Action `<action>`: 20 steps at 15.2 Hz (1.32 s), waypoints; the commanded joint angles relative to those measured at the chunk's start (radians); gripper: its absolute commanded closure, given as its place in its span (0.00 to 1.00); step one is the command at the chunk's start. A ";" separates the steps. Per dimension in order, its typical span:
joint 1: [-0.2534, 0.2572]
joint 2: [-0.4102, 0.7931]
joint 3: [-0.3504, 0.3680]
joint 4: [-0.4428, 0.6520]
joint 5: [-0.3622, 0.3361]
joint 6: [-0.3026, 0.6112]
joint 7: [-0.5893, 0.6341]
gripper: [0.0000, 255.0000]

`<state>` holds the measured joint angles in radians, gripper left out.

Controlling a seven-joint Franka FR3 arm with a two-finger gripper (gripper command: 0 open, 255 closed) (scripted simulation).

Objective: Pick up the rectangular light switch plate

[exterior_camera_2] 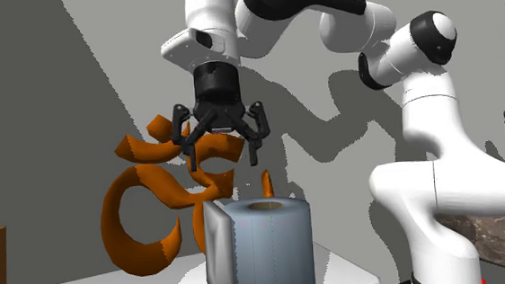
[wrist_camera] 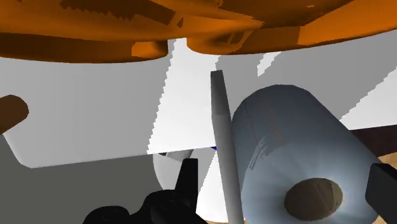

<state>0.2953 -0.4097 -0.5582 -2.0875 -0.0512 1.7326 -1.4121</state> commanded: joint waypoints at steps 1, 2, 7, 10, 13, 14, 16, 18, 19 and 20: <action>0.051 0.103 -0.063 0.075 0.032 0.005 -0.179 0.00; 0.049 0.103 -0.063 0.062 0.032 0.018 -0.181 0.00; 0.045 0.106 -0.069 -0.003 0.031 0.084 -0.190 0.00; 0.044 0.108 -0.072 -0.022 0.032 0.105 -0.193 0.00; 0.044 0.108 -0.072 -0.022 0.032 0.105 -0.194 1.00; 0.044 0.109 -0.072 -0.022 0.032 0.105 -0.194 1.00; 0.044 0.109 -0.073 -0.022 0.032 0.105 -0.194 1.00; 0.044 0.109 -0.073 -0.022 0.032 0.106 -0.194 1.00; 0.044 0.109 -0.073 -0.022 0.032 0.106 -0.194 1.00; 0.044 0.108 -0.072 -0.022 0.032 0.105 -0.193 1.00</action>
<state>0.3394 -0.3014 -0.6306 -2.1084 -0.0193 1.8387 -1.6054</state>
